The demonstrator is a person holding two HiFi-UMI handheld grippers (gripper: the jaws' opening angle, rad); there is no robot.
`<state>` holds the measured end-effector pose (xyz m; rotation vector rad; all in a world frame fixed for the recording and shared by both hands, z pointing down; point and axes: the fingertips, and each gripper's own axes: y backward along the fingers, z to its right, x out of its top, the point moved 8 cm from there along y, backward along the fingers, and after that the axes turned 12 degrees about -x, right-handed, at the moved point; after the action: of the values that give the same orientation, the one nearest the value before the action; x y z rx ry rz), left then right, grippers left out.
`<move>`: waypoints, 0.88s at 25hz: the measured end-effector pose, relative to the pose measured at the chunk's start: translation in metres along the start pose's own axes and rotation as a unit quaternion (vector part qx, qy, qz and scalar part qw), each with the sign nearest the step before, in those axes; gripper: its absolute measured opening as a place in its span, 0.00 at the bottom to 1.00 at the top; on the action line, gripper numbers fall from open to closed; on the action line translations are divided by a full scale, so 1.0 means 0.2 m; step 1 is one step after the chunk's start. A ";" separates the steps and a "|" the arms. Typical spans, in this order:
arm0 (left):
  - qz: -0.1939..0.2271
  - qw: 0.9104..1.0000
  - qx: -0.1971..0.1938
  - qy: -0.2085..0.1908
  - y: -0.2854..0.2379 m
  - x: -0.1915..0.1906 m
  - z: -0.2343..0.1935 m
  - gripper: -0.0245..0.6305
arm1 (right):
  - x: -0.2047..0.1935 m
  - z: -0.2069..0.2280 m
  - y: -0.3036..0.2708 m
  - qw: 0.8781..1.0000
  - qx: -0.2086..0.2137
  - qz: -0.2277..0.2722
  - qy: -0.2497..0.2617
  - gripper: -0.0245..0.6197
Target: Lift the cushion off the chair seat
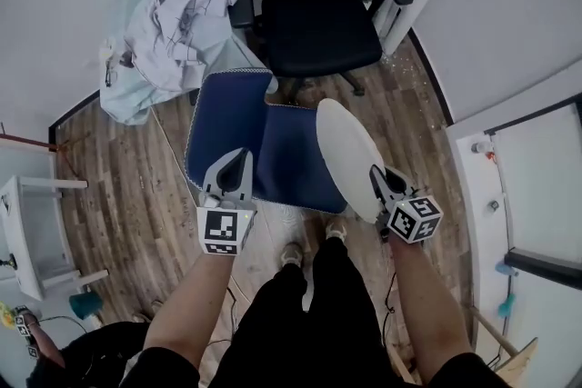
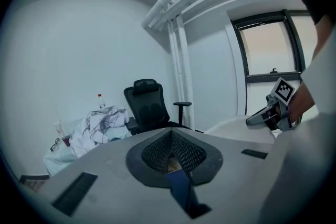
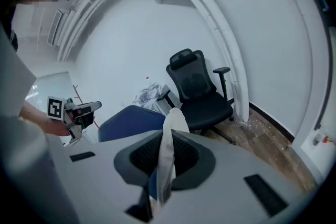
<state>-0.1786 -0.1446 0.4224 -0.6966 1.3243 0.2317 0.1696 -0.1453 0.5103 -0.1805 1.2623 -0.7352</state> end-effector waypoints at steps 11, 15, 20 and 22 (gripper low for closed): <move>0.028 0.999 0.021 -0.017 0.11 0.21 -0.15 0.04 | 0.35 -0.08 0.09 0.999 -0.004 0.043 0.022 0.10; 0.036 0.999 0.025 -0.025 0.12 0.28 -0.21 0.04 | 0.48 -0.12 0.12 0.997 -0.002 0.064 0.037 0.10; 0.057 0.998 0.029 -0.026 0.11 0.39 -0.27 0.04 | 0.63 -0.14 0.17 0.995 -0.006 0.086 0.054 0.10; 0.067 0.997 0.030 -0.027 0.11 0.44 -0.29 0.04 | 0.69 -0.15 0.18 0.994 -0.008 0.093 0.060 0.10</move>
<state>-0.2155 -0.1808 0.3282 -0.5478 1.3216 0.3151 0.1718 -0.1917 0.3713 -0.0324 1.3788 -0.5823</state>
